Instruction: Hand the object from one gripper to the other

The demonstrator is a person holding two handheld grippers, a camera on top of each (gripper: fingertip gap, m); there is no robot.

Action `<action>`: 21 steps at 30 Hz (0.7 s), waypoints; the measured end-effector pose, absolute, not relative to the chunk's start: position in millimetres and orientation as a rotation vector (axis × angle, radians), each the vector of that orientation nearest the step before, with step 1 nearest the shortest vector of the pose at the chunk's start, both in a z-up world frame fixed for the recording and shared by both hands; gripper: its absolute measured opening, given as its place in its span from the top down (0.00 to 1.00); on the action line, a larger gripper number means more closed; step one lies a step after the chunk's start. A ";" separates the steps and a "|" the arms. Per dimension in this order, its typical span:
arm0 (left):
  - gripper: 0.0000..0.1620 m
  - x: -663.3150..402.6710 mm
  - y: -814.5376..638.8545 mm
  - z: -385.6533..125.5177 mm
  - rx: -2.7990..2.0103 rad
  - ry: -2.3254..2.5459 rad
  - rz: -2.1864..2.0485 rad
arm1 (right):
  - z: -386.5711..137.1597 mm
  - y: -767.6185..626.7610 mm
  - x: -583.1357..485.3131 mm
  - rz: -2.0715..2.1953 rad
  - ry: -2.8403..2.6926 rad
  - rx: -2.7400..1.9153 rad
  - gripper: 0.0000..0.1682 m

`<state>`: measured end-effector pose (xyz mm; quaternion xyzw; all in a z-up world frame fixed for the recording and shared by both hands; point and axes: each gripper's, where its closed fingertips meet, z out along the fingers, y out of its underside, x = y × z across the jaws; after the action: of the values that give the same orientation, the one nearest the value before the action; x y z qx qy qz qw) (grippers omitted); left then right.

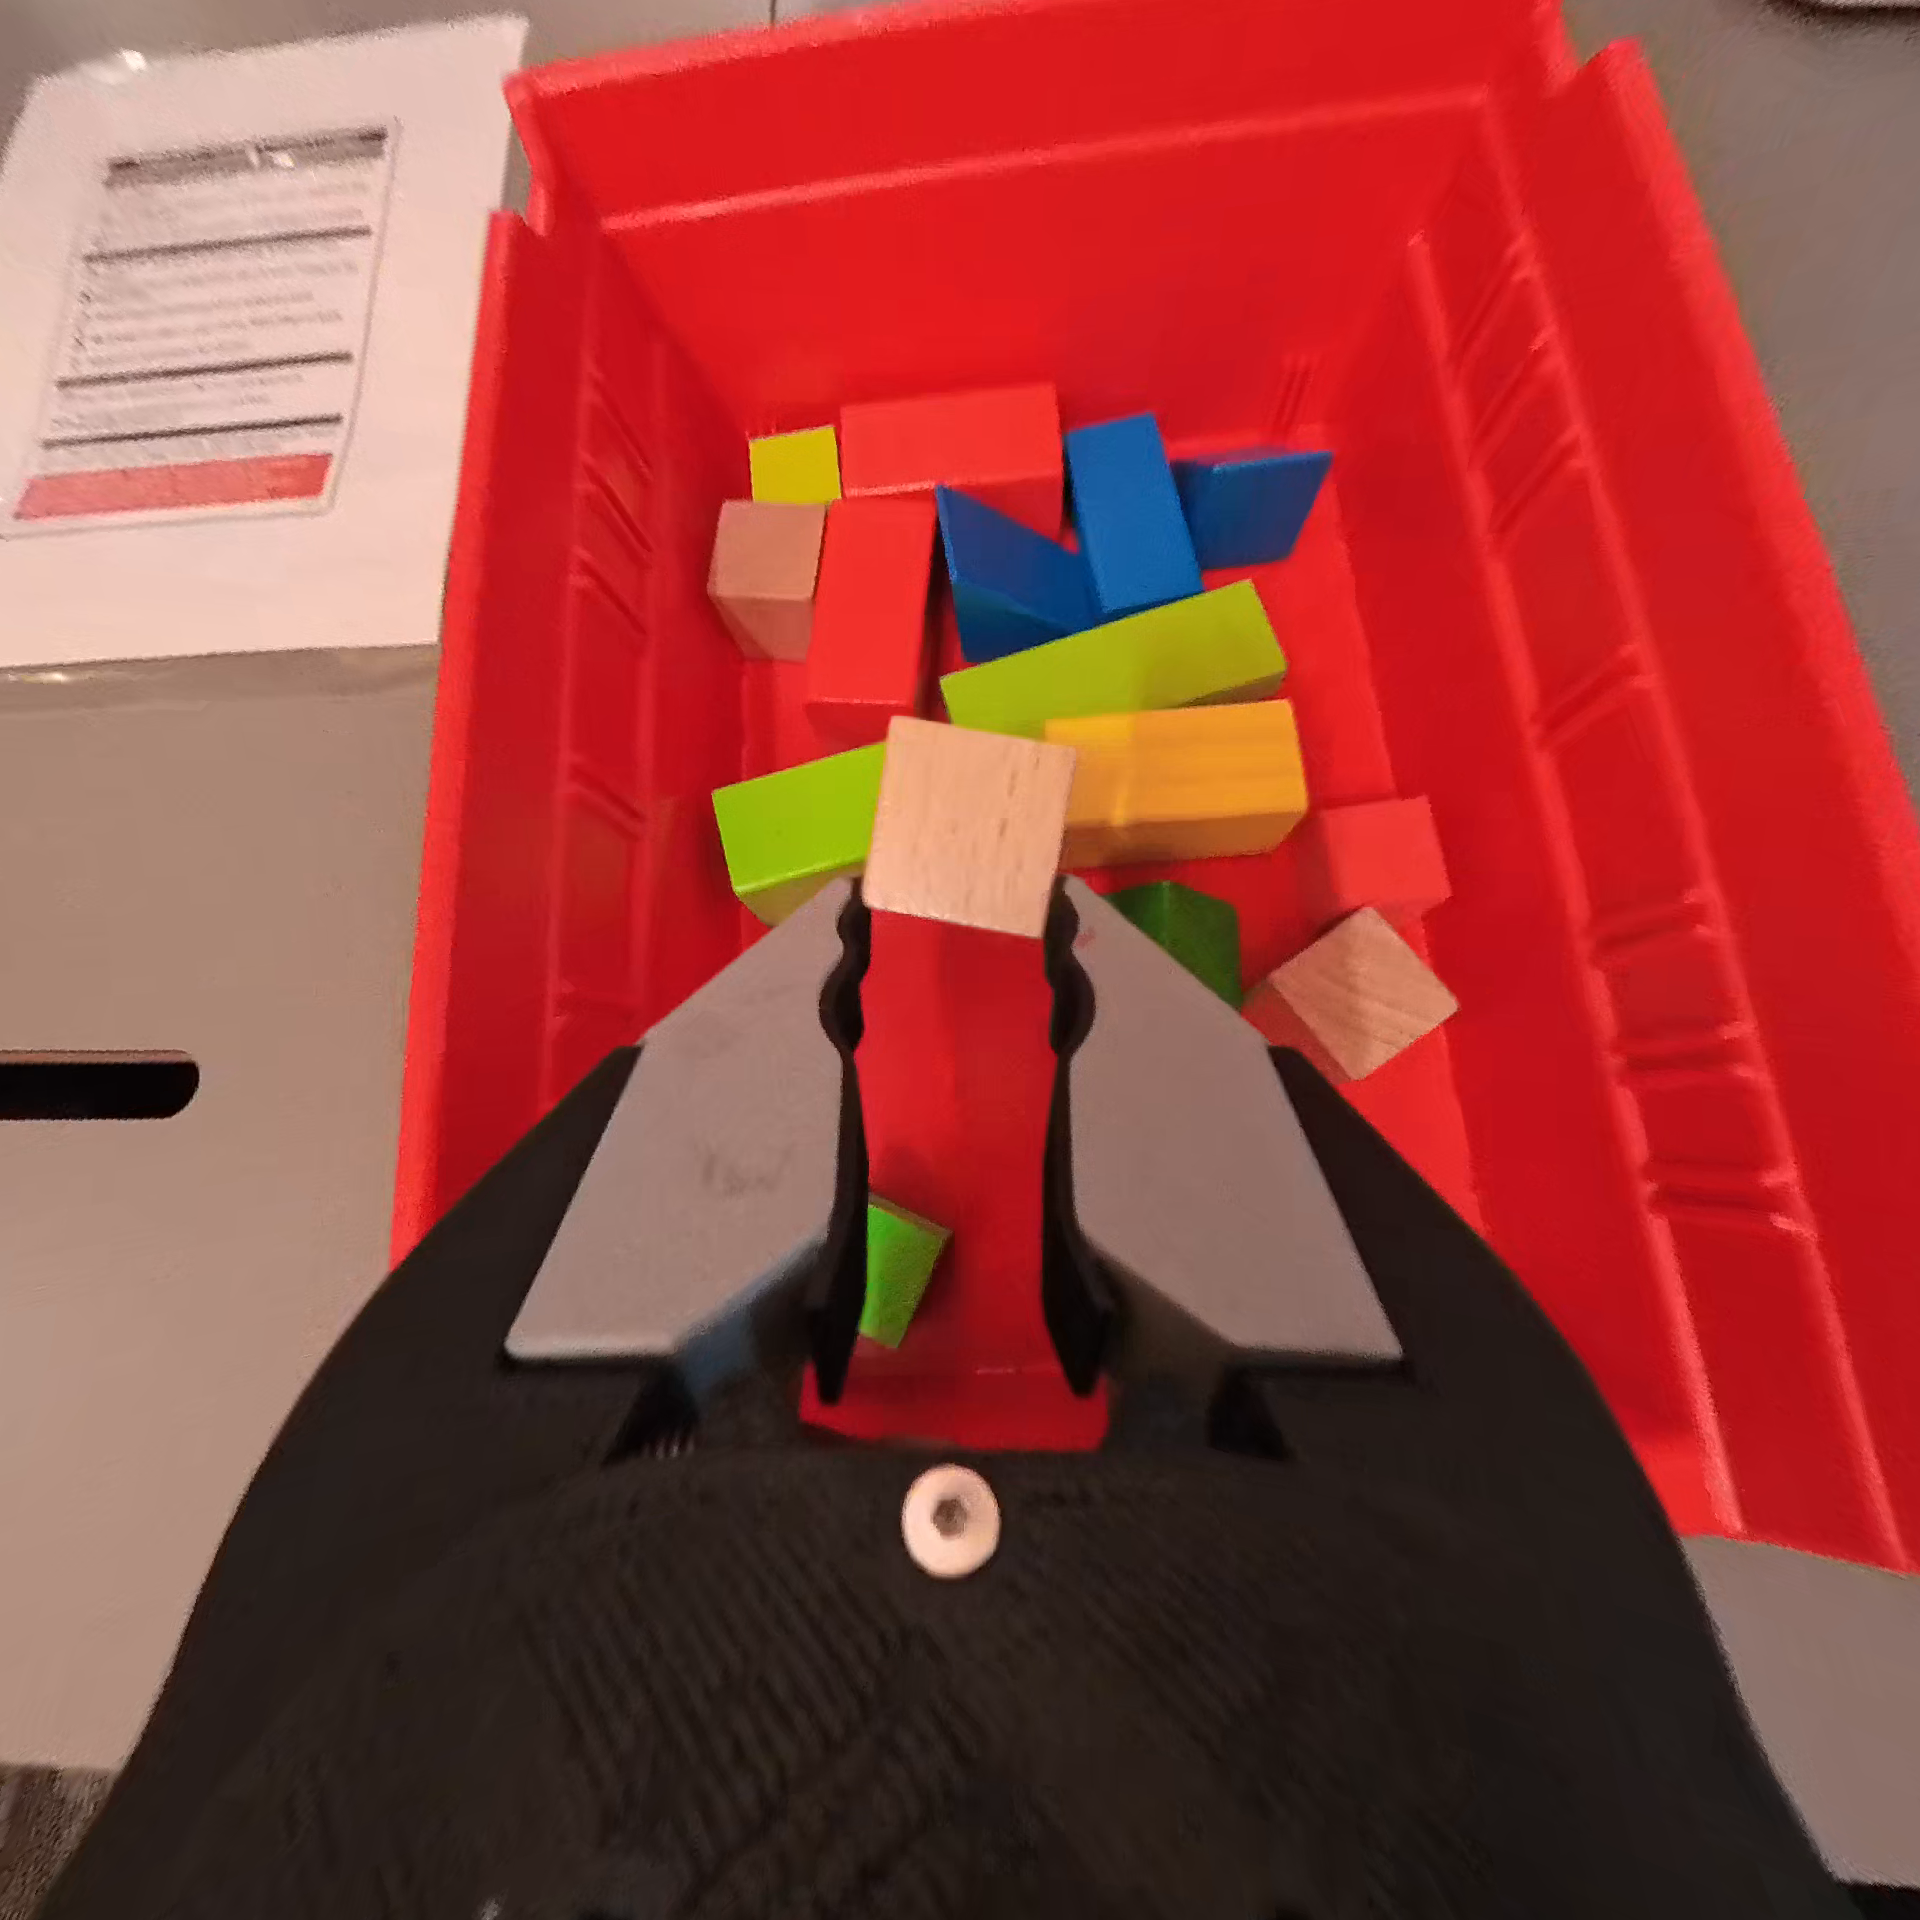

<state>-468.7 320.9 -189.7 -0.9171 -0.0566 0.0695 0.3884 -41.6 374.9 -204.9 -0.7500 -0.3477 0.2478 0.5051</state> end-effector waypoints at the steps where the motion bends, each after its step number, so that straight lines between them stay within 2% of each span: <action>1: 0.80 -464.9 321.6 -179.9 -2.289 -0.123 0.186 | -204.8 374.9 -41.5 0.598 -0.838 -1.809 0.52; 5: 0.80 -422.6 317.2 -116.9 -2.025 0.007 0.256 | -200.6 372.9 -41.3 0.618 -0.836 -1.782 0.55; 10: 0.80 -286.9 289.4 -39.3 -1.700 0.357 0.364 | -176.0 352.8 -44.5 0.829 -0.848 -1.678 0.60; 12: 0.80 -236.8 277.8 -27.4 -1.601 0.467 0.417 | -142.0 332.3 -43.1 0.915 -0.864 -1.585 0.61; 16: 0.80 -160.7 266.3 -24.5 -1.473 0.610 0.440 | -70.4 287.7 -29.8 1.011 -0.899 -1.459 0.59; 21: 0.80 -100.1 249.3 -26.8 -1.344 0.758 0.532 | -35.3 246.0 -13.0 1.125 -0.928 -1.425 0.57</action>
<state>-100.1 249.3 -26.8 -0.5998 0.3382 0.2375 0.6852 -13.0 246.0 -35.3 -0.5952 -0.3878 0.4700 0.5239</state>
